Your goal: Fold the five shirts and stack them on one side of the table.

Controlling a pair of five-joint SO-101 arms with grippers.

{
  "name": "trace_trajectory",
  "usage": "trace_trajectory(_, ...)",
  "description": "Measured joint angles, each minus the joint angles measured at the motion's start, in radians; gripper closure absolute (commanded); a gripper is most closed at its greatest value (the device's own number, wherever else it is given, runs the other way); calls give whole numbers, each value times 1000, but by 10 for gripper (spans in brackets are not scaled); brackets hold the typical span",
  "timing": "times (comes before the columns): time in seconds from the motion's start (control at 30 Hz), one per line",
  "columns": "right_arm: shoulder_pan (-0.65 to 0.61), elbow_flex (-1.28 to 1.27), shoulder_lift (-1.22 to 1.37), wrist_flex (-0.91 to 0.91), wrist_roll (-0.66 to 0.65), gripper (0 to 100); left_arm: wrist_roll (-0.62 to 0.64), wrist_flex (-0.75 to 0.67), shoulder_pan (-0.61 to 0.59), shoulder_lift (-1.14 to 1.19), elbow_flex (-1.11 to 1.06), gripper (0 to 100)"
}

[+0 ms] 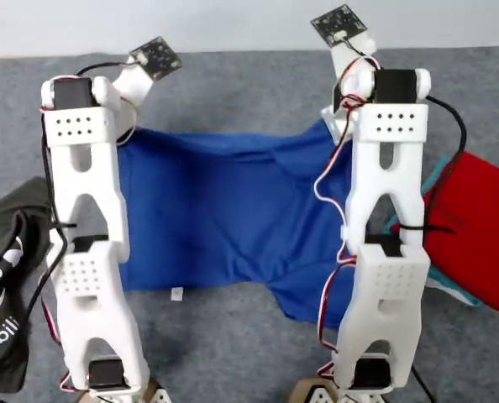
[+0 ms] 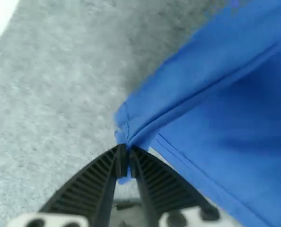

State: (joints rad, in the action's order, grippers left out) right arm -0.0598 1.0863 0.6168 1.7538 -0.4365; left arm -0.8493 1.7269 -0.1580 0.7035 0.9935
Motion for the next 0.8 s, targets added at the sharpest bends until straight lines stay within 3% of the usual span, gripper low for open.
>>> trace_trajectory(0.4,-94,-784,-594,0,0,989,-189,3,0,-404,-601,996)
trace_trajectory(0.8,-94,-1367,-1100,0,0,989,-239,3,-35,-502,-827,996)
